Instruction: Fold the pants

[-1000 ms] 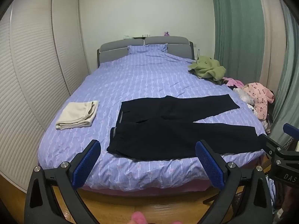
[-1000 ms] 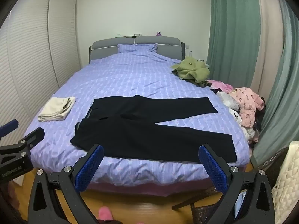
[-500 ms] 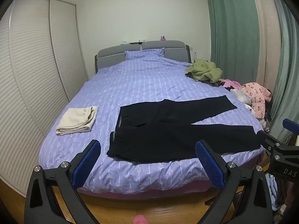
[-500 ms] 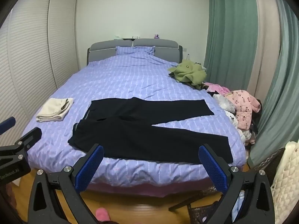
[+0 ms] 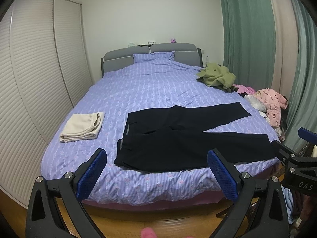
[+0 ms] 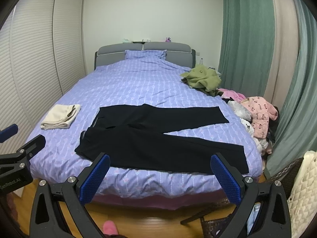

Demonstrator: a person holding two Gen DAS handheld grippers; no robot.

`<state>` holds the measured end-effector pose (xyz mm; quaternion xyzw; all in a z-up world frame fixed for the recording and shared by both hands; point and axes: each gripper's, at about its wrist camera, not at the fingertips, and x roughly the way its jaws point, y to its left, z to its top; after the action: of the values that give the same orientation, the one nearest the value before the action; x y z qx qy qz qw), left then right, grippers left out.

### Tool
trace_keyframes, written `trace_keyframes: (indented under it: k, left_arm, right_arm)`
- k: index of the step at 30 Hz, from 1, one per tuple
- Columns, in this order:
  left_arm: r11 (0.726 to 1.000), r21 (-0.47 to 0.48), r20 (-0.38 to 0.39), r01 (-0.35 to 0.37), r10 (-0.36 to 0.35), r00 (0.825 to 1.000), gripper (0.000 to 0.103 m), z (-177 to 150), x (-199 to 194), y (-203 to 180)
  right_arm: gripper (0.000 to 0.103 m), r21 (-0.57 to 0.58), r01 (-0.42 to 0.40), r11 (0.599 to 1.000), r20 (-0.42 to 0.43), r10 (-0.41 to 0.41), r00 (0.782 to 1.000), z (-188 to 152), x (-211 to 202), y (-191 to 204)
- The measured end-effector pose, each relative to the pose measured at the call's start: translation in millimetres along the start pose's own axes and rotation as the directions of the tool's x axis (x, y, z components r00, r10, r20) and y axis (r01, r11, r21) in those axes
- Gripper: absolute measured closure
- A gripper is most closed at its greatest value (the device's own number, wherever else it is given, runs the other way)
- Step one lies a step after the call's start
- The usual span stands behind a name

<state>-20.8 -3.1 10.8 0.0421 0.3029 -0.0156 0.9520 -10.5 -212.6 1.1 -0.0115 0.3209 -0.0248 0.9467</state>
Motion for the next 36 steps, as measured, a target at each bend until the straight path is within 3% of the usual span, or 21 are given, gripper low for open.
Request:
trace_keyframes:
  k: [36]
  left_arm:
    - [1.0, -0.012, -0.01, 0.003, -0.003, 1.0, 0.0, -0.2, 0.4, -1.9]
  right_arm:
    - [0.0, -0.008, -0.016, 1.0, -0.002, 0.016, 1.0, 0.2, 5.3, 4.2]
